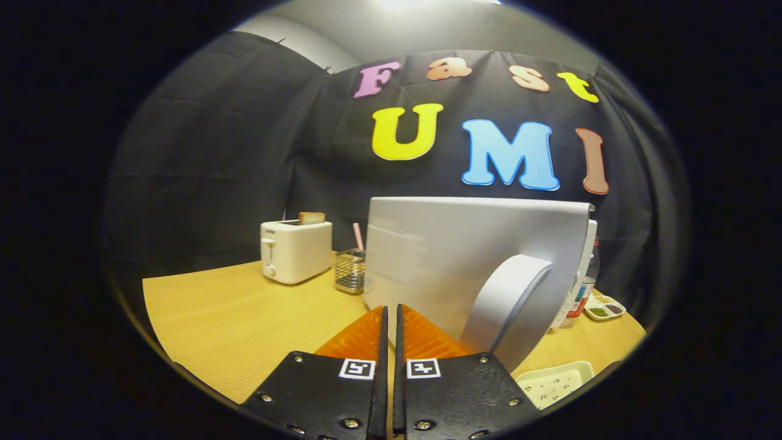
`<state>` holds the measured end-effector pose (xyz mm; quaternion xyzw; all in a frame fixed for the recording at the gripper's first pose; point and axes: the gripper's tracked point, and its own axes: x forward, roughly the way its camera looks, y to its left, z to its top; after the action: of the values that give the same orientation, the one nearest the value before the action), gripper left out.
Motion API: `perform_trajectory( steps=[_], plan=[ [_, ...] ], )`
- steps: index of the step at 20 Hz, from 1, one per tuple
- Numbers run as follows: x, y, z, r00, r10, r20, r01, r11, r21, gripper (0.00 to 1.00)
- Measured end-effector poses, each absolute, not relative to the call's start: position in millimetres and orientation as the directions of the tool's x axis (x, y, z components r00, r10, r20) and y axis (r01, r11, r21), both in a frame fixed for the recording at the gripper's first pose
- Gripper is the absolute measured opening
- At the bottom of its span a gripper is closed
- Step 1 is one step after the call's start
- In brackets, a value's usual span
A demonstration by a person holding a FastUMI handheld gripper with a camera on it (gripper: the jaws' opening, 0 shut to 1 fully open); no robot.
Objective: Open the microwave, put the food inside, and close the microwave door.
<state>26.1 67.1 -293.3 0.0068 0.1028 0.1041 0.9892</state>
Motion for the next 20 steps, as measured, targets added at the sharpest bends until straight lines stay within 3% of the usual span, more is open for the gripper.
perform_trajectory(
  steps=[20],
  plan=[
    [149,-29,-292,0.977,-0.118,-0.176,0.108,0.992,-0.063,0.05]
  ],
)
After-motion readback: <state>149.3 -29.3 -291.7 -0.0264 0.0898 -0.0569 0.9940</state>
